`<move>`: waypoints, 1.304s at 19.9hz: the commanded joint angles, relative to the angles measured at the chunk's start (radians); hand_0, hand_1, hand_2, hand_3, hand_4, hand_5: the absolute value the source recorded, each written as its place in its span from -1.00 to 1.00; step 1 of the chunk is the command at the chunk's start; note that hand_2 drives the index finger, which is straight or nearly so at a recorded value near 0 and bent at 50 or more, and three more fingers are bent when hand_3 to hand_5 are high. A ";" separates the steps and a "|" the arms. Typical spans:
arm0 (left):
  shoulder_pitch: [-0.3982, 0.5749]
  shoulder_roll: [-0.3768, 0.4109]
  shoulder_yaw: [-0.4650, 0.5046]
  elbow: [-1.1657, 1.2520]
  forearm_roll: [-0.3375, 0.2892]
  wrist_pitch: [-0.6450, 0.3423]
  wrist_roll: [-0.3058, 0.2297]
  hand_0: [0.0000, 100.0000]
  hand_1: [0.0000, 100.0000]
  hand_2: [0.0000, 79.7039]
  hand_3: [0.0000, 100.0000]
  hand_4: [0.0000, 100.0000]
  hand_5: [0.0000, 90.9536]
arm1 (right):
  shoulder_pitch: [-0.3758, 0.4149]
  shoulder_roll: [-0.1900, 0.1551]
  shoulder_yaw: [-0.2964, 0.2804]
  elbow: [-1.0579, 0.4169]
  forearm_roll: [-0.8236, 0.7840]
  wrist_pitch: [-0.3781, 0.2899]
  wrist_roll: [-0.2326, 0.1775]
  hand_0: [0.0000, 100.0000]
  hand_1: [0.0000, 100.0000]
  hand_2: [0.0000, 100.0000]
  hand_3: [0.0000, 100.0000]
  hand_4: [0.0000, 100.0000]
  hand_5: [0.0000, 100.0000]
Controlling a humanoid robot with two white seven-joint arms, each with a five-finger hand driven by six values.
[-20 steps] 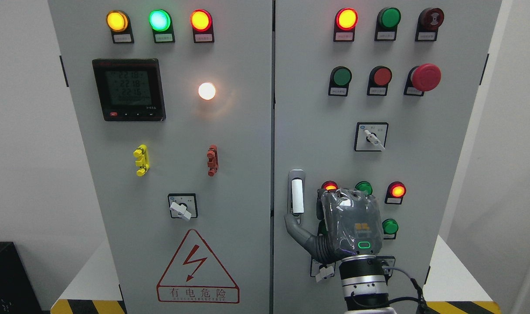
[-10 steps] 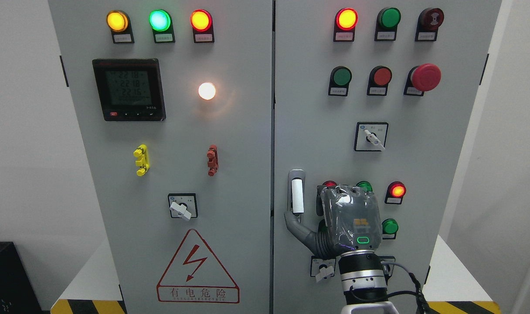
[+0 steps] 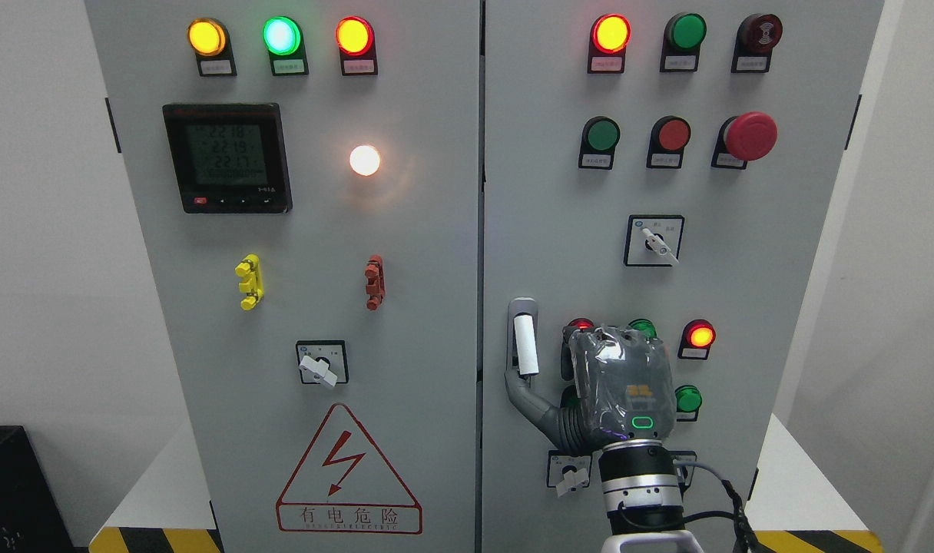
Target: Release door handle
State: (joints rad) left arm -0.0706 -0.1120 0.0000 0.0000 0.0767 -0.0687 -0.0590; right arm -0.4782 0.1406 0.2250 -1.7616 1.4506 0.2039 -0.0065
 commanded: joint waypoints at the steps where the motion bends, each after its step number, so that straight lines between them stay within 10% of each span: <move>1: 0.000 0.000 -0.020 -0.017 0.000 0.000 -0.001 -1.00 -1.00 -0.94 -0.83 -0.98 -1.00 | 0.003 0.002 -0.004 -0.001 -0.006 0.003 -0.009 -0.53 -0.35 0.65 1.00 1.00 0.93; 26: 0.000 0.000 -0.020 -0.017 0.000 0.000 0.001 -1.00 -1.00 -0.94 -0.82 -0.97 -1.00 | 0.012 0.002 -0.042 -0.021 -0.006 0.003 -0.017 -0.45 -0.28 0.64 1.00 1.00 0.93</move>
State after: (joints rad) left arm -0.0706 -0.1120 0.0000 0.0000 0.0767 -0.0687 -0.0587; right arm -0.4665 0.1425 0.1975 -1.7772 1.4450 0.2076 -0.0256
